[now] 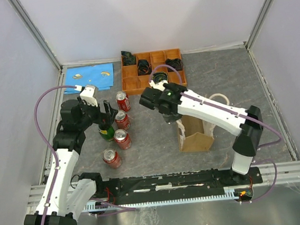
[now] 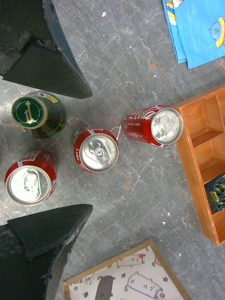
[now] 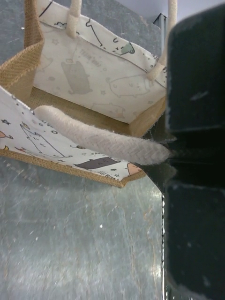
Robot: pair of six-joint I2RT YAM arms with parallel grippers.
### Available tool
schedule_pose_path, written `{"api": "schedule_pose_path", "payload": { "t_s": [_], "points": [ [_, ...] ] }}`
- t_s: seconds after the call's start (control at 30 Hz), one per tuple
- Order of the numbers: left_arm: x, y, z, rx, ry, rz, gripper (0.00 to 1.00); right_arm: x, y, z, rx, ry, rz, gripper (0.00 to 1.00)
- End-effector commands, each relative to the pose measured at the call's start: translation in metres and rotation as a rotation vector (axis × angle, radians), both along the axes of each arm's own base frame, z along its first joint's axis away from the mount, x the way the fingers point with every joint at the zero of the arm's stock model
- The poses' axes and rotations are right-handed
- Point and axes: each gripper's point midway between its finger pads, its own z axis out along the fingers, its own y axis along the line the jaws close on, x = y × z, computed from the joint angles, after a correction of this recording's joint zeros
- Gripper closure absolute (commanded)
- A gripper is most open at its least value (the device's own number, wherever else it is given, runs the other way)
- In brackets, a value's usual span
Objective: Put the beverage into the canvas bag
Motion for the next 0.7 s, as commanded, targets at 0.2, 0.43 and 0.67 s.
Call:
{"api": "schedule_pose_path", "payload": {
  "t_s": [0.2, 0.43, 0.67],
  "points": [
    [0.003, -0.004, 0.03, -0.012, -0.074, -0.006, 0.01, 0.022, 0.048, 0.031, 0.07, -0.119, 0.019, 1.0],
    [0.002, -0.005, 0.032, -0.017, -0.076, -0.008, 0.01, 0.025, 0.066, 0.021, 0.09, -0.107, 0.036, 1.0],
    [-0.001, -0.006, 0.032, -0.014, -0.076, -0.011, 0.01, 0.018, 0.089, 0.013, 0.104, -0.082, 0.074, 1.0]
  ]
}}
